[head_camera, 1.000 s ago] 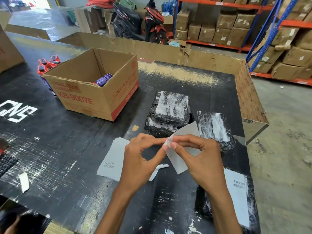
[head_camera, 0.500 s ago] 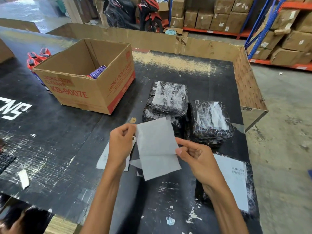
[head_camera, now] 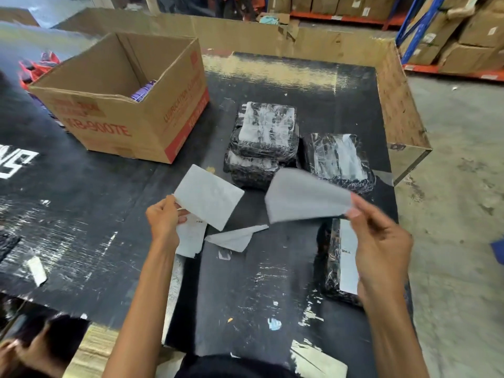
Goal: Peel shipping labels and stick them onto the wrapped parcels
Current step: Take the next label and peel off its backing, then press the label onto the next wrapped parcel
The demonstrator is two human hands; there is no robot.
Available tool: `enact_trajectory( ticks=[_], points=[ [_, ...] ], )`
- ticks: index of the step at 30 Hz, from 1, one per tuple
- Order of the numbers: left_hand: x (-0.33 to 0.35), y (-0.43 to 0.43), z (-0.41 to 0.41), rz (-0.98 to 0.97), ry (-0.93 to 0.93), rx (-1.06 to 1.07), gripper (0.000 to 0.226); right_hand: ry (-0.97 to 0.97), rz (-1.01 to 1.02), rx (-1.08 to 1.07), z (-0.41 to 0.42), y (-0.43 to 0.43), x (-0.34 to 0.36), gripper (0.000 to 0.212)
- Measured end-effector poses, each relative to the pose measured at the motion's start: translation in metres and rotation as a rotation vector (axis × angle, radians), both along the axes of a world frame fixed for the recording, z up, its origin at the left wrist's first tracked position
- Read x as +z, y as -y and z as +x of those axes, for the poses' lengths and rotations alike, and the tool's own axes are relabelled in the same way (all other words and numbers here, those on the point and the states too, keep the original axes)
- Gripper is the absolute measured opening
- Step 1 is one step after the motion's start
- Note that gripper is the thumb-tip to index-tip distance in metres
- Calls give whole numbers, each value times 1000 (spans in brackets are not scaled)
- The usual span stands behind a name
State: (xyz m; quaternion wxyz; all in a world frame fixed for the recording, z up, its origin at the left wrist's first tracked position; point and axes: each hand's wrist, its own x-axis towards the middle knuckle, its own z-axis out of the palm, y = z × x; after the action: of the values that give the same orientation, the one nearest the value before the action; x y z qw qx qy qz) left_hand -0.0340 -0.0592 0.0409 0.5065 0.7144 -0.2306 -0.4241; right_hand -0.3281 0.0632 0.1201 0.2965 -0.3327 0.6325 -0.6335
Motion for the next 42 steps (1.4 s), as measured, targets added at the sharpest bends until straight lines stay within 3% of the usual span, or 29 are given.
enact_trajectory(
  ticks=[4,6,13,16,18,21,24,27,29,32,35,37,40,42],
  points=[
    [10,-9,10,-99,45,35,22,-720,-337,-106,14,-4,9,25],
    [19,-16,9,-164,62,42,22,-899,-379,10,31,0,-5,24],
    [54,-43,0,-378,108,142,23,-1160,88,510,81,14,-131,20],
    [60,-53,-3,-408,114,61,21,-1103,186,612,81,9,-135,19],
    [63,-61,-9,-433,127,-58,19,-981,180,560,78,10,-118,18],
    [69,-74,-21,-473,169,-281,21,-410,183,514,71,23,-75,22],
    [74,-81,-35,-540,222,-632,19,209,403,634,58,48,-33,61],
    [78,-86,-46,-550,329,-960,17,539,497,644,40,67,-15,84],
    [78,-87,-52,-589,409,-1049,16,547,486,619,31,76,-8,79],
    [77,-87,-55,-654,593,-1079,13,417,397,581,19,80,4,33],
    [70,-87,-56,-619,714,-968,47,274,319,518,14,82,11,15],
    [65,-87,-59,-503,687,-844,60,247,270,466,12,82,16,12],
    [61,-81,-63,-344,559,-806,30,221,191,430,14,84,22,10],
    [63,-75,-66,-350,456,-822,11,176,132,372,17,87,22,10]
  ],
)
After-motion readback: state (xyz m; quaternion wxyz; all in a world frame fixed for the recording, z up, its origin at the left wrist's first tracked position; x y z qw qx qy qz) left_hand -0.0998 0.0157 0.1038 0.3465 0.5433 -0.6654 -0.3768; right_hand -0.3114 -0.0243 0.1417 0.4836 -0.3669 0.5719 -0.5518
